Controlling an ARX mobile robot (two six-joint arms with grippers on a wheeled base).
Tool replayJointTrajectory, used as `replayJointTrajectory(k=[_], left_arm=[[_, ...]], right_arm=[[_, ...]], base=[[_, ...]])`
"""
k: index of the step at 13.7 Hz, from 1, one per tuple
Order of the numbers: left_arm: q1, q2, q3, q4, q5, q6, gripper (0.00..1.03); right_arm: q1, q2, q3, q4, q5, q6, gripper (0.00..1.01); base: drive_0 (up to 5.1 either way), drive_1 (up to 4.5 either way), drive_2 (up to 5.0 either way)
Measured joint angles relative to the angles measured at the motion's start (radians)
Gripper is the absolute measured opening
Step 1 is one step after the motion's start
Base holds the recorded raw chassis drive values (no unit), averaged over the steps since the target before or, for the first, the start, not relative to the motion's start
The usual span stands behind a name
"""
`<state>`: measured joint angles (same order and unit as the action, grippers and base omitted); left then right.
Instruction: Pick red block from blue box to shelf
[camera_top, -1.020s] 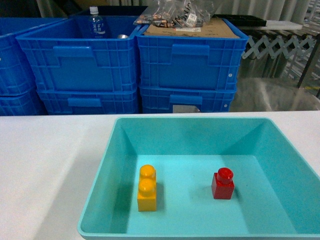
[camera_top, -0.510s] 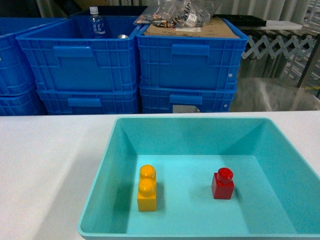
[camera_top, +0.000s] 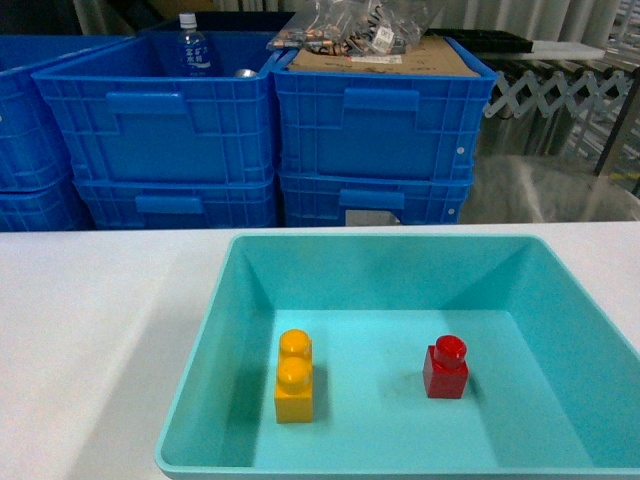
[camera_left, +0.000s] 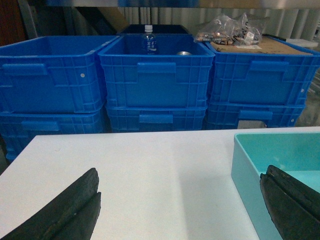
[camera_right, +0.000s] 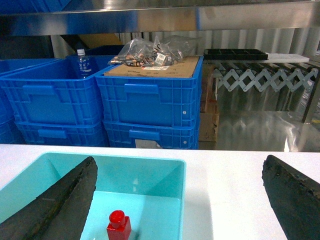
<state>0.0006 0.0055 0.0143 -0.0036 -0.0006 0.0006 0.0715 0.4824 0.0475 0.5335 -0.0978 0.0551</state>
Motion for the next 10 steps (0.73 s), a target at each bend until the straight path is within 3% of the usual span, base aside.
replayJointTrajectory(k=[10], left_arm=[[0.000,0.000,0.000,0.000,0.000,0.000,0.98]], right_arm=[[0.000,0.000,0.000,0.000,0.000,0.000,0.98]], base=[[0.0,0.00,0.0]])
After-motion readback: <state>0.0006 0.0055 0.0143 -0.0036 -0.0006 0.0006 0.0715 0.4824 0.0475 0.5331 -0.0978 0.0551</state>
